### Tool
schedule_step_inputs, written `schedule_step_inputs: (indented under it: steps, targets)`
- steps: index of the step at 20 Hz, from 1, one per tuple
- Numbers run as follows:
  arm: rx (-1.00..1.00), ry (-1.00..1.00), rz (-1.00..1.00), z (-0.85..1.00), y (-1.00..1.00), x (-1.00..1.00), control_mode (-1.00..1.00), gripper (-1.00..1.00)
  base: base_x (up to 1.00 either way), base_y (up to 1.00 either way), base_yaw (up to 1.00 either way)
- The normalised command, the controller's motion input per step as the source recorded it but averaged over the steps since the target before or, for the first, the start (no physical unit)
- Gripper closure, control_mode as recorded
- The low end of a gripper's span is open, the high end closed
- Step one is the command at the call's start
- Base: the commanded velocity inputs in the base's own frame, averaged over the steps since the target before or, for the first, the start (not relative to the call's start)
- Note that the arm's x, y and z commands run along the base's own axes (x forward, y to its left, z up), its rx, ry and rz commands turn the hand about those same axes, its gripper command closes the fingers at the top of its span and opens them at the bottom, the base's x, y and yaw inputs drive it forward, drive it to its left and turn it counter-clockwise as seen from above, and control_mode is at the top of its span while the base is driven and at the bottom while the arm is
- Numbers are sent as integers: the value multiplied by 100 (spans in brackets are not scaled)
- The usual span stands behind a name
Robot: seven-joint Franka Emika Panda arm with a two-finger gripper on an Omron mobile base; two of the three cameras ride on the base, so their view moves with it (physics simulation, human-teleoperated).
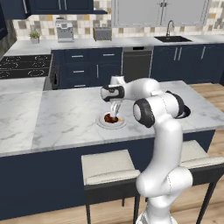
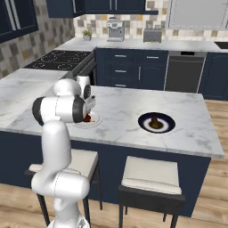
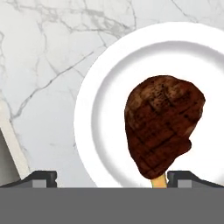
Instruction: Transport the steak and sweet potato to the fridge. Place the steak on the rack containing meat and place the sweet potato on the rack containing the vegetable, ensuring meats and vegetables are on different racks.
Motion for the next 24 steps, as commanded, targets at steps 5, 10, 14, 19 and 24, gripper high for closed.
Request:
schedule_step_inputs:
  steps: [5, 10, 14, 19, 24]
  targets:
    - [0, 0, 0, -32, 15, 51, -100, -100, 0, 0, 0]
    - [1, 0, 0, -30, 17, 45, -100, -100, 0, 0, 0]
    - [1, 2, 0, -24, 3, 10, -100, -100, 0, 0, 0]
    - [0, 8, 0, -21, 1, -14, -100, -100, 0, 0, 0]
    - [0, 9, 4, -10, 8, -47, -100, -100, 0, 0, 0]
